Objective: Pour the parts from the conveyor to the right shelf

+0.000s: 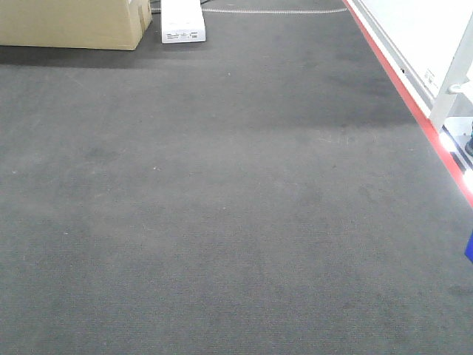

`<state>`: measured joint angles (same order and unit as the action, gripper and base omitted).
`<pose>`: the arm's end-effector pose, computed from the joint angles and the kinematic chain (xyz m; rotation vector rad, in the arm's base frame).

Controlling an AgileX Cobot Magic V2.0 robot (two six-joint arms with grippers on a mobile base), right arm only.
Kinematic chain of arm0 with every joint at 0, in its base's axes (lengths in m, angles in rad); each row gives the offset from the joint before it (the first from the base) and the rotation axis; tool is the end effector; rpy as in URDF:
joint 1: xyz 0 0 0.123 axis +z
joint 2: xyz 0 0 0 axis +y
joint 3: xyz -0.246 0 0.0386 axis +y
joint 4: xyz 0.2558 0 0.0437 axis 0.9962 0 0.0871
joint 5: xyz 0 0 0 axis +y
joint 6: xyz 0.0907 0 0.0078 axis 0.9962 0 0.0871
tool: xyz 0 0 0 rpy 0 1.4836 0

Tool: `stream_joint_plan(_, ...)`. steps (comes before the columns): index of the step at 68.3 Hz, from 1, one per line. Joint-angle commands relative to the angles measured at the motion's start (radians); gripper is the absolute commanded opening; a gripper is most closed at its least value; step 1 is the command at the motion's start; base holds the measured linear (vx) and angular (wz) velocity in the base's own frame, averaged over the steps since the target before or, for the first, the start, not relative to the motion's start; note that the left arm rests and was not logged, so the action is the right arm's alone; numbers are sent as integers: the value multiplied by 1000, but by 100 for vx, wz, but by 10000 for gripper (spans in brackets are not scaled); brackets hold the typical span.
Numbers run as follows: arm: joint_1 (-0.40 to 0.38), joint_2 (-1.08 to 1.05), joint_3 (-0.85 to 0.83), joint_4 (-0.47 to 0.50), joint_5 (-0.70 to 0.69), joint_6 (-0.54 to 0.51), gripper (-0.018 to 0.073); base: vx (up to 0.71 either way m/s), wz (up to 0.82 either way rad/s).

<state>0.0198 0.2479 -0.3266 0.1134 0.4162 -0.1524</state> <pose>0.1106 0.0064 0.2620 -0.0946 1.8160 0.0212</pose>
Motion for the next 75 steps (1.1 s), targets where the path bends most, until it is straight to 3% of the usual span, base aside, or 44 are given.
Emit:
stream_joint_plan(1, -1, 9, -27, 2, -83, -1, -6, 0, 0)
stream_joint_plan(50, -1, 9, -27, 2, -82, 0, -6, -1, 0)
stream_joint_plan(75, -1, 9, -27, 2, -82, 0, -6, -23, -9)
